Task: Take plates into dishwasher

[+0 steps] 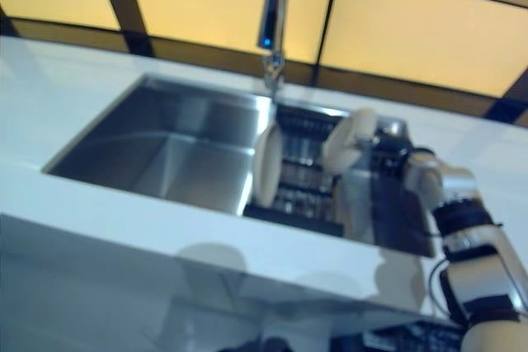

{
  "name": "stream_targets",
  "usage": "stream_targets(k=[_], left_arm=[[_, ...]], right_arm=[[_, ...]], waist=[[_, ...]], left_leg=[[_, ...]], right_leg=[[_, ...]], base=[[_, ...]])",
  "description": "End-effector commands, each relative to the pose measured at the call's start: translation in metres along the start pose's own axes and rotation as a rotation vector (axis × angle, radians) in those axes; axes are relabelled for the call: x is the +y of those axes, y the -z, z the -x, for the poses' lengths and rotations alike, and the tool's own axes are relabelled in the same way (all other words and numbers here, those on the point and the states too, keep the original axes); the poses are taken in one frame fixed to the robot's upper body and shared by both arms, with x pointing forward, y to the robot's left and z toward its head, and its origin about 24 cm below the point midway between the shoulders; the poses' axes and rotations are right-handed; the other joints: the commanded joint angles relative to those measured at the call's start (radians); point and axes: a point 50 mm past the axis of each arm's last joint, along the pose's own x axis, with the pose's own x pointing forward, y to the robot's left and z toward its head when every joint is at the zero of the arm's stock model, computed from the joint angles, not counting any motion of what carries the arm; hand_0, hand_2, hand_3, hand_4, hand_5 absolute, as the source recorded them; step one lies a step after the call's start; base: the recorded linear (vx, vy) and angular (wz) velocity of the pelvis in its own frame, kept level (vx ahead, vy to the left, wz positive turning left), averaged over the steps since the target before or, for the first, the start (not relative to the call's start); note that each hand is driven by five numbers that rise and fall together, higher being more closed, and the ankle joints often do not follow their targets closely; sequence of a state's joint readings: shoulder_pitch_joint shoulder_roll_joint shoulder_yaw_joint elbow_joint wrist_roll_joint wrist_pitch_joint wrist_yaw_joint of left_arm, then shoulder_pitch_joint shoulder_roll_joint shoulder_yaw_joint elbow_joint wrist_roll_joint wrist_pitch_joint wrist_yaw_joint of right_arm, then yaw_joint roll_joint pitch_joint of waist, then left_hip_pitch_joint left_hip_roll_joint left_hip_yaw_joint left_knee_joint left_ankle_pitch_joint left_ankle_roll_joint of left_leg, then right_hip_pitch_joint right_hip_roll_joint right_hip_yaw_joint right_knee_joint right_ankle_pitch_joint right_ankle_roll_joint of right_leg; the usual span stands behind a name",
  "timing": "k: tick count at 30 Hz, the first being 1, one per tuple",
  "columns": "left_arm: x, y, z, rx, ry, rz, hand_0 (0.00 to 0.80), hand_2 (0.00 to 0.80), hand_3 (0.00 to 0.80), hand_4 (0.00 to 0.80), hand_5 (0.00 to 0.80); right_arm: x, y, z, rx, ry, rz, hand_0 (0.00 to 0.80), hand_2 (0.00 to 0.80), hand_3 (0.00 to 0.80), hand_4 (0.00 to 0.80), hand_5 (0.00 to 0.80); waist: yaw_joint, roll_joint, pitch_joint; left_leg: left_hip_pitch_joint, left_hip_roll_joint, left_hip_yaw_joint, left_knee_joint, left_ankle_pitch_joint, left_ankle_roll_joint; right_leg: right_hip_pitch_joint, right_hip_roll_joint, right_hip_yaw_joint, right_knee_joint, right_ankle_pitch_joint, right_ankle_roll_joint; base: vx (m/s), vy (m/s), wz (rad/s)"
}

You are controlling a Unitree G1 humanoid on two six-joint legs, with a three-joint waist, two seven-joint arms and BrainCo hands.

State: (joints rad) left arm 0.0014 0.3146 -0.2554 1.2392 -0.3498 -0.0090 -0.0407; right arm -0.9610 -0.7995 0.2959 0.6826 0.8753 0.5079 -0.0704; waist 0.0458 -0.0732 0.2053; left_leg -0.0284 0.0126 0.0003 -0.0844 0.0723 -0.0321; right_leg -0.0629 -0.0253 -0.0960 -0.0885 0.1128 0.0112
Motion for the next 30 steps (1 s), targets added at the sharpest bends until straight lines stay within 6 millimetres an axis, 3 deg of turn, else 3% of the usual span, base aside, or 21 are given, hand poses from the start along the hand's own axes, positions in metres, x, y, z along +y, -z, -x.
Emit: stream_targets(k=[1, 27, 28, 29, 30], left_arm=[[0.008, -0.005, 0.000, -0.008, -0.018, -0.027, 0.000, 0.000, 0.000, 0.000, 0.000], [0.003, -0.014, -0.001, -0.055, -0.004, 0.008, 0.000, 0.000, 0.000, 0.000, 0.000], [0.004, -0.014, -0.001, -0.059, -0.001, 0.011, 0.000, 0.000, 0.000, 0.000, 0.000], [0.003, -0.014, -0.001, -0.060, -0.002, 0.013, 0.000, 0.000, 0.000, 0.000, 0.000], [0.003, -0.014, -0.001, -0.060, -0.001, 0.014, 0.000, 0.000, 0.000, 0.000, 0.000]], right_arm=[[0.009, -0.049, 0.006, -0.127, -0.005, 0.040, 0.000, 0.000, 0.000, 0.000, 0.000], [0.020, -0.052, 0.003, -0.124, -0.003, 0.056, 0.000, 0.000, 0.000, 0.000, 0.000], [0.018, -0.058, 0.004, -0.138, 0.020, 0.058, 0.125, 0.125, 0.125, 0.125, 0.125], [0.015, -0.059, 0.005, -0.149, 0.038, 0.072, 0.405, 0.405, 0.405, 0.405, 0.405], [0.014, -0.061, 0.005, -0.154, 0.047, 0.076, 0.502, 0.502, 0.502, 0.502, 0.502]], waist=[[0.025, -0.022, -0.008], [0.039, -0.018, 0.030], [0.042, -0.016, 0.032], [0.043, -0.016, 0.033], [0.044, -0.016, 0.032]], left_leg=[[0.004, -0.003, -0.013, -0.003, -0.020, -0.015], [-0.018, -0.005, -0.028, -0.003, -0.011, -0.014], [-0.021, -0.006, -0.031, -0.003, -0.010, -0.014], [-0.021, -0.005, -0.033, -0.003, -0.010, -0.014], [-0.022, -0.006, -0.034, -0.003, -0.010, -0.015]], right_leg=[[0.041, -0.049, -0.007, 0.004, -0.002, 0.083], [0.024, -0.051, -0.015, 0.007, 0.002, 0.080], [0.022, -0.050, -0.017, 0.007, 0.002, 0.079], [0.022, -0.051, -0.019, 0.006, 0.002, 0.080], [0.022, -0.051, -0.019, 0.006, 0.002, 0.080]], base=[[0.000, 0.000, 0.00], [0.000, 0.000, 0.00], [0.000, 0.000, 0.00], [0.000, 0.000, 0.00], [0.000, 0.000, 0.00]])
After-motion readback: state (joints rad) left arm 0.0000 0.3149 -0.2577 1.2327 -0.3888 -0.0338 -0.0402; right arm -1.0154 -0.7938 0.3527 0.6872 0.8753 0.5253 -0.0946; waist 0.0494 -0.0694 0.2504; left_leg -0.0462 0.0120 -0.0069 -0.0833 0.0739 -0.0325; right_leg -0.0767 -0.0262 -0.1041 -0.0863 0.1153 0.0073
